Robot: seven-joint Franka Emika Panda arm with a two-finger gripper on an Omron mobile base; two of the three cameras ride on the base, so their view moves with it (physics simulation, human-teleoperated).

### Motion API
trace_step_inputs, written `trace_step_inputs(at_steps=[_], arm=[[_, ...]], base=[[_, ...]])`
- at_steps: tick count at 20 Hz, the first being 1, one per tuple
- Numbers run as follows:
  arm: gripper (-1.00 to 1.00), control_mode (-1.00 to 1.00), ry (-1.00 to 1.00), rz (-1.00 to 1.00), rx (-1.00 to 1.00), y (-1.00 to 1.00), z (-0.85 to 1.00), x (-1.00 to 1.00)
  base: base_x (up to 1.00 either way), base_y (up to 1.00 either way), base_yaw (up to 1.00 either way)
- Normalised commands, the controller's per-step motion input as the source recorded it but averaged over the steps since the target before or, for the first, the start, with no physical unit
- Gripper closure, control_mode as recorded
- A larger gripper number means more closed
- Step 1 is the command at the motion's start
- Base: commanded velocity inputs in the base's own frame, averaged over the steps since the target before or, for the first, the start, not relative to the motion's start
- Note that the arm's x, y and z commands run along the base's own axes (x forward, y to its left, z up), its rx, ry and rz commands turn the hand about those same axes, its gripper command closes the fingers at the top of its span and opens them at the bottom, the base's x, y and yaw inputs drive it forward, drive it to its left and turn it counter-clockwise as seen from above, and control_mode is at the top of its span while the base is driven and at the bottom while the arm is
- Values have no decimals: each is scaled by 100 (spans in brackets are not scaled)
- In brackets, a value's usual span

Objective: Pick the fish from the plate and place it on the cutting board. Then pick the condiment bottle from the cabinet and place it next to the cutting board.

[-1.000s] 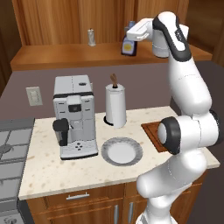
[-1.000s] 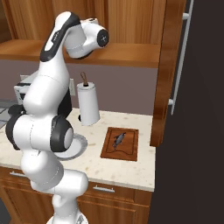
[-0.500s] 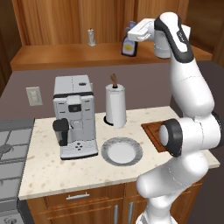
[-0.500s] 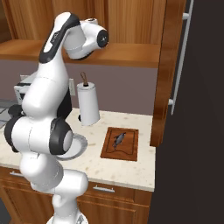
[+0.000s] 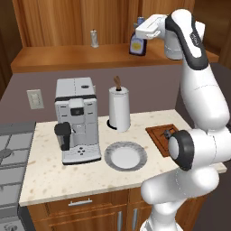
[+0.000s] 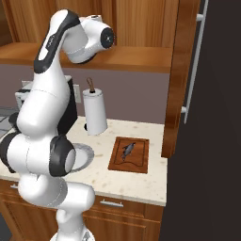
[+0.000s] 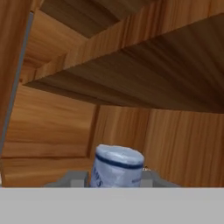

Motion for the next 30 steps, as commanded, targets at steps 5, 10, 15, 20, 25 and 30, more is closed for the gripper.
trace_step_inputs(at_steps=[5, 10, 15, 20, 25, 30], arm=[[100, -100, 0, 0, 0, 0, 13, -41], [100, -100, -1, 0, 0, 0, 0, -39], [100, -100, 0, 0, 0, 0, 0, -44], [100, -100, 0, 0, 3, 0, 0, -48], [100, -100, 0, 0, 3, 0, 0, -53], [100, -100, 2, 0, 5, 0, -3, -55]], base=[[0, 0, 0], [0, 0, 0], [0, 0, 0], [0, 0, 0], [0, 0, 0], [0, 0, 0]])
